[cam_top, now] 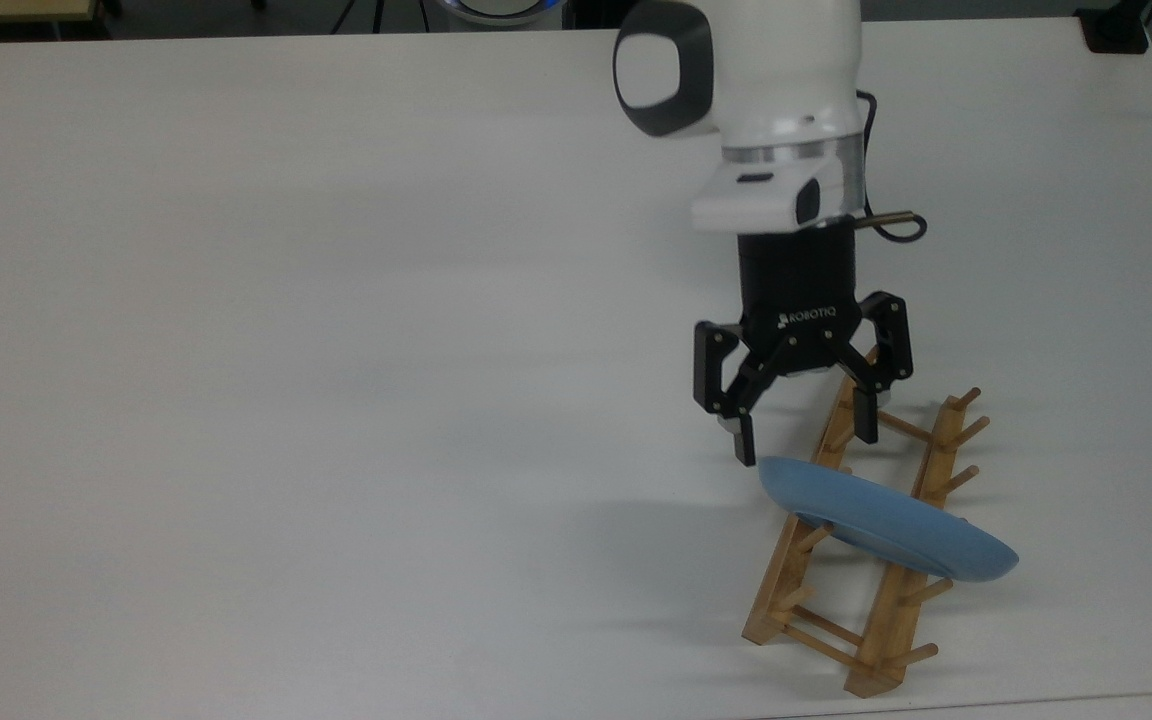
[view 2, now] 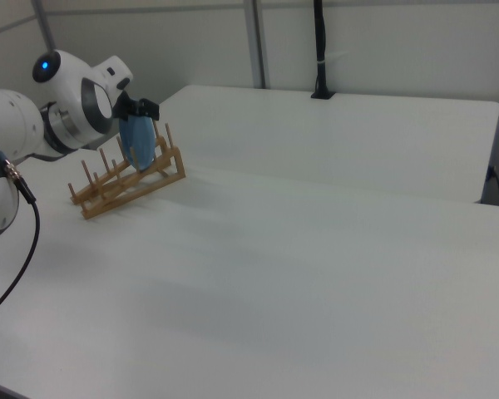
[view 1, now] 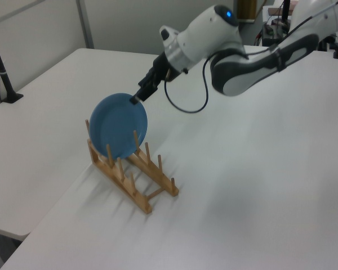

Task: Pick plate from plate rack
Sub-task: 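Close the gripper on the blue plate's rim in the rack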

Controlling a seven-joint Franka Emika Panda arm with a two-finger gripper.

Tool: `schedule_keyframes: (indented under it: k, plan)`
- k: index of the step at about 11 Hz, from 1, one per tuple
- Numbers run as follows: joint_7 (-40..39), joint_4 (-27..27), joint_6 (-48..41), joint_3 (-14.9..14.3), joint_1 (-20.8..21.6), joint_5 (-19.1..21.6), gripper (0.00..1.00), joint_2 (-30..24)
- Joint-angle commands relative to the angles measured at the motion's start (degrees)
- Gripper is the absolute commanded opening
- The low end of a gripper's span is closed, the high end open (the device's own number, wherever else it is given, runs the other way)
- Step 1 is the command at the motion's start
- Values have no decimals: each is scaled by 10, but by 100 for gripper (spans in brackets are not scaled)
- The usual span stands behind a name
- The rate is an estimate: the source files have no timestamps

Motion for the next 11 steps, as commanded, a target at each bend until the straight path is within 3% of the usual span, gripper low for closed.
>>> schedule_keyframes:
  k: [1,5,8,11]
  plan:
    - [19,27,30,-11,11,-17,68,36]
    - [20,36,31,-12,11,-17,25,41]
    - [20,36,31,-12,11,-17,0,41]
    - [19,30,30,-12,11,-17,0,35]
